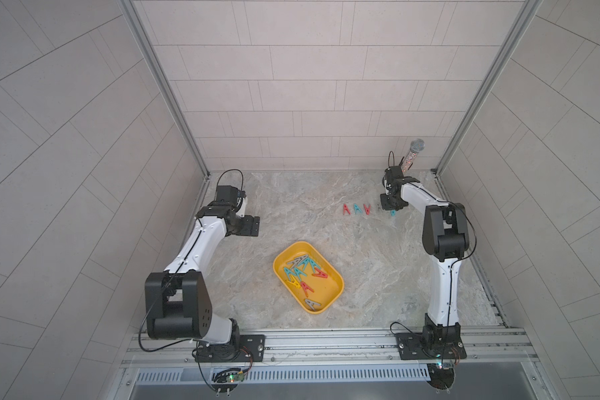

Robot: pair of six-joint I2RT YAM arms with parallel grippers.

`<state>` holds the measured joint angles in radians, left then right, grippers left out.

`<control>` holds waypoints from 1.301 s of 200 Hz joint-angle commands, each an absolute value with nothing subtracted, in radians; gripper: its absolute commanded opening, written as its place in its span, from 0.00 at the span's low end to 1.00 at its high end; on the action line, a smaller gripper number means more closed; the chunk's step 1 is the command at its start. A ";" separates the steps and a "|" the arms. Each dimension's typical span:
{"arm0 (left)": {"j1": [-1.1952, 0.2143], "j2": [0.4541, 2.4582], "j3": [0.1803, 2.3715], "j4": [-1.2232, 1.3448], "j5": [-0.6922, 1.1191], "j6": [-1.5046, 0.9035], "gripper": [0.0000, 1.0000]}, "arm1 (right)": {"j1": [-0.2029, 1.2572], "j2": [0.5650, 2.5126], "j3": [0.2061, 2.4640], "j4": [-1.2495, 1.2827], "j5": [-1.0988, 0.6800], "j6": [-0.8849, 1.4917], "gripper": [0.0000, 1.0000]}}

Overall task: Take the clothespins out of the storage box
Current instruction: Place the clothespin at the center of the board, then pick up the clothespin from the storage box.

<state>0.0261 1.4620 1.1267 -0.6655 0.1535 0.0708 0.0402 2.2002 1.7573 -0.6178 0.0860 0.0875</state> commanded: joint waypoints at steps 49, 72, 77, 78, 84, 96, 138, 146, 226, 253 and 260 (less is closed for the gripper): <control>0.033 1.445 1.126 -0.681 0.154 0.075 1.00 | 0.086 2.010 1.656 -0.643 0.048 0.166 0.20; 0.032 1.447 1.126 -0.680 0.156 0.077 1.00 | 0.116 1.946 1.600 -0.647 0.019 0.198 0.20; 0.032 1.446 1.127 -0.681 0.157 0.077 1.00 | 0.122 1.932 1.587 -0.647 0.011 0.208 0.20; 0.033 1.447 1.127 -0.680 0.157 0.077 1.00 | 0.123 1.929 1.584 -0.647 0.010 0.210 0.19; 0.033 1.446 1.127 -0.681 0.158 0.078 1.00 | 0.132 1.908 1.568 -0.645 -0.002 0.220 0.19; 0.033 1.445 1.126 -0.681 0.158 0.078 1.00 | 0.151 1.869 1.534 -0.642 -0.028 0.248 0.19; 0.034 1.442 1.125 -0.679 0.155 0.080 1.00 | 0.241 1.711 1.391 -0.611 -0.110 0.308 0.19; 0.035 1.444 1.124 -0.679 0.155 0.080 1.00 | 0.263 1.681 1.368 -0.610 -0.120 0.311 0.19; 0.033 1.455 1.124 -0.678 0.146 0.080 1.00 | 0.556 1.503 1.228 -0.610 -0.141 0.241 0.19; 0.034 1.457 1.125 -0.677 0.143 0.080 1.00 | 0.654 1.471 1.205 -0.611 -0.138 0.205 0.19; 0.034 1.457 1.125 -0.677 0.141 0.080 1.00 | 0.679 1.460 1.197 -0.607 -0.138 0.190 0.19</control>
<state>0.0269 1.4624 1.1267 -0.6651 0.1524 0.0711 0.6155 1.5120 1.2171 -0.5991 -0.1471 0.2432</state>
